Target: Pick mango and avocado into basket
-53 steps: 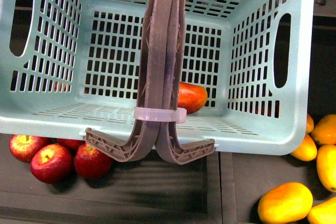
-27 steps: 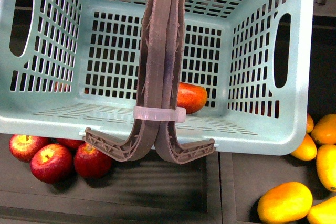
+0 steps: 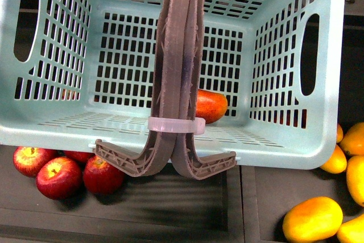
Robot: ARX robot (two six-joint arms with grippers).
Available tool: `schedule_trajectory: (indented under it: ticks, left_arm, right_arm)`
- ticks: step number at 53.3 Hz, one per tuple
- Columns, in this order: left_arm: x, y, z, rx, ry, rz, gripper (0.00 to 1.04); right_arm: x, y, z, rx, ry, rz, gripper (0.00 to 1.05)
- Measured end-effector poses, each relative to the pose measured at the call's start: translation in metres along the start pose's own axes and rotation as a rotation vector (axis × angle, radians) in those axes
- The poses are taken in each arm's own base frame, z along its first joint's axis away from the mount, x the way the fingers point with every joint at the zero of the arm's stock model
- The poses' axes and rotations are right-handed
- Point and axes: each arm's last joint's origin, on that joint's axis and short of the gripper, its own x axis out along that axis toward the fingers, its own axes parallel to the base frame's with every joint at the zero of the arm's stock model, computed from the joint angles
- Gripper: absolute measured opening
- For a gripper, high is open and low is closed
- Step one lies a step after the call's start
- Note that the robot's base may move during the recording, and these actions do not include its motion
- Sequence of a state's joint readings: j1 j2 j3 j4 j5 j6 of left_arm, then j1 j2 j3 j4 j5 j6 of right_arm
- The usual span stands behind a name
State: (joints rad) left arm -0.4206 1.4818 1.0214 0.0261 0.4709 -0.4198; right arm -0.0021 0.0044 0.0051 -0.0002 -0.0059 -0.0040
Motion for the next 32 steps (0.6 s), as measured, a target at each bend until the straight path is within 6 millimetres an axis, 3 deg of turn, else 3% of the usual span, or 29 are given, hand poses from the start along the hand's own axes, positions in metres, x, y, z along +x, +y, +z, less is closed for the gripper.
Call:
schedule_trajectory:
  ticks: [32]
  left_arm:
    - [-0.0011,0.0025,0.0016,-0.006,-0.011,0.018,0.13]
  right_arm:
    - [0.0,0.0001,-0.0001,0.0,0.002,0.003,0.97]
